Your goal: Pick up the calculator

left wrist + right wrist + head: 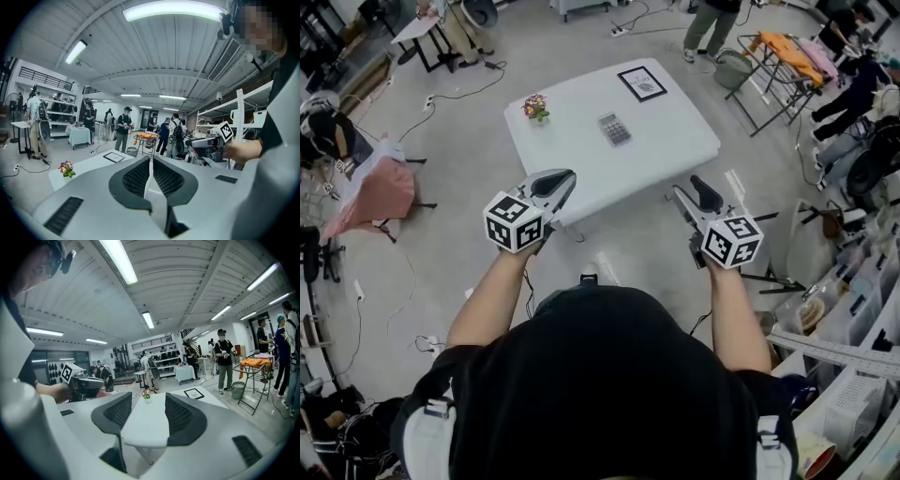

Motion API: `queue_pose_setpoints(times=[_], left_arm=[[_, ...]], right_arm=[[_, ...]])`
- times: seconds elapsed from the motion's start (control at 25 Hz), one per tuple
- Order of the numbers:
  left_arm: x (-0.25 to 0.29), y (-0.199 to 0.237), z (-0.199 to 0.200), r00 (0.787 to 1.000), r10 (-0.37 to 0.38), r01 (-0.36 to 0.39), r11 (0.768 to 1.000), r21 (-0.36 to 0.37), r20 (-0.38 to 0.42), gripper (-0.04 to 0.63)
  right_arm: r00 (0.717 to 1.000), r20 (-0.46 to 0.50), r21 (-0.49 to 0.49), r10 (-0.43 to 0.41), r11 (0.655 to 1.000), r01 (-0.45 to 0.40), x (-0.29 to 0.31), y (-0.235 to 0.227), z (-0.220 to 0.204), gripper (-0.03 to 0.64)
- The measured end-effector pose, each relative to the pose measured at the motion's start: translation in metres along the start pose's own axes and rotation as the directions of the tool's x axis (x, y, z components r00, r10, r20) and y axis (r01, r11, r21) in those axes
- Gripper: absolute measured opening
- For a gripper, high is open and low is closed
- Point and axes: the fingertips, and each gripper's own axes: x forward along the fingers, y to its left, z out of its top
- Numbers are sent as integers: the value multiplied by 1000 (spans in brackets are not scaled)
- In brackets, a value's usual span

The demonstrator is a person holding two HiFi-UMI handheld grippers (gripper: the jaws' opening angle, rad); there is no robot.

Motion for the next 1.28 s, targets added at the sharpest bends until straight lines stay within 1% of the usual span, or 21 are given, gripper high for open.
queue_pose_setpoints(times=[0.24, 0.44, 0.64, 0.88, 1.28], left_arm=[[40, 39, 9, 999, -31, 31, 1000, 4, -18, 40], [60, 70, 15, 998, -53, 53, 999, -1, -23, 40], [64, 111, 25, 999, -40, 39, 999, -11, -11, 40], [68, 157, 28, 1000, -29, 29, 999, -33, -3, 40], [70, 207, 23, 999, -33, 33, 998, -62, -9, 40]], right_arm=[[1000, -18, 23, -25, 999, 25, 36, -24, 7, 232], [998, -38, 33, -46, 998, 47, 64, -40, 14, 232], [997, -45, 29, -58, 998, 60, 95, -48, 26, 232], [997, -60, 23, -58, 998, 59, 139, -49, 36, 232], [994, -79, 26, -69, 997, 71, 188, -49, 44, 230]])
